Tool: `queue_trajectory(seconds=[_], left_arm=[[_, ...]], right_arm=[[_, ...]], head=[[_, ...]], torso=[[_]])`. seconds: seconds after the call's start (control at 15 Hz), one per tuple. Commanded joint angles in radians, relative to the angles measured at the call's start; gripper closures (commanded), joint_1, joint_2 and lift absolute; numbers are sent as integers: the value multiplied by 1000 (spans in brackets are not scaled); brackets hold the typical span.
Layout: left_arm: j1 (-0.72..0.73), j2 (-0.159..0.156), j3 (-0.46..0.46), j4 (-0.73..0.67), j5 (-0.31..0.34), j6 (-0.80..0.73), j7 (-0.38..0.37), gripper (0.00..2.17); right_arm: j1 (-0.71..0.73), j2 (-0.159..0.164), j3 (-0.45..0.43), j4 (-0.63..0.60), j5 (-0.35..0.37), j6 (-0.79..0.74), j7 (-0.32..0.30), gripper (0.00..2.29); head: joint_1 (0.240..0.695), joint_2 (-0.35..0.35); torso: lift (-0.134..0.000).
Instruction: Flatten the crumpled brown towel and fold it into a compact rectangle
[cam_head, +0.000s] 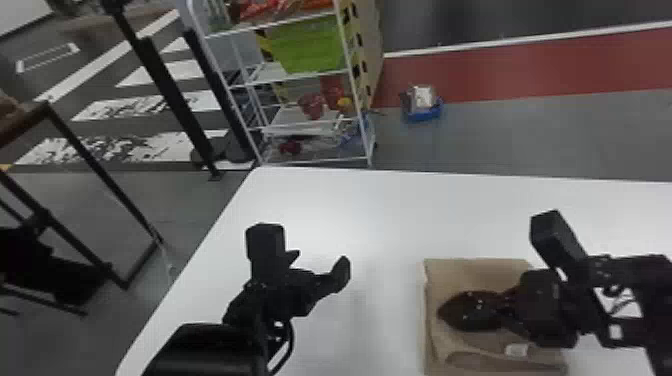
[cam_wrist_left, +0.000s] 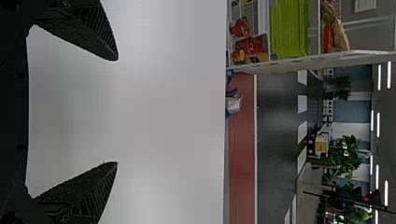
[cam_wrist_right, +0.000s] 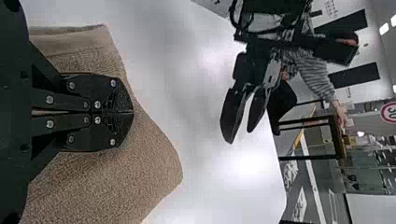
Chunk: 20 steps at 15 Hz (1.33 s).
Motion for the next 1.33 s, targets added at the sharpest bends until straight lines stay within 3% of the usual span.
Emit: queue_trajectory(seconds=[0.0, 0.07, 0.2, 0.4, 0.73, 0.87, 1.0, 1.13, 1.27], left_arm=[[32, -3, 32, -15, 46, -42, -13, 83], [37, -3, 44, -17, 57, -48, -25, 83], [41, -3, 60, -21, 76, -58, -36, 83], [44, -3, 57, -29, 76, -58, -38, 83], [58, -3, 54, -52, 76, -54, -38, 83], [58, -3, 50, -58, 77, -54, -38, 83], [58, -3, 47, -60, 77, -54, -38, 83], [58, -3, 49, -60, 77, -42, -53, 83], [63, -3, 50, -75, 77, -18, -62, 83]], right_arm=[[-26, 22, 29, 79, 58, -52, -57, 1895], [-36, 22, 39, 105, 66, -52, -70, 1895], [-33, 19, 37, 116, 32, -55, -24, 1895], [23, 12, 20, 16, 9, -52, -4, 1895], [95, -11, -103, -188, -193, 110, 86, 1889], [79, -11, -126, -189, -213, 252, 60, 1889], [53, -10, -104, -163, -209, 341, -20, 1889], [22, -2, -81, -128, -230, 448, -40, 1889], [-35, -1, -84, -136, -305, 730, -44, 1878]], head=[[695, 350], [695, 350], [695, 350], [695, 350], [695, 350], [695, 350], [695, 350], [695, 350], [695, 350]], torso=[[-124], [-124], [-124], [-124], [-124], [-124], [-124], [-124], [-124]])
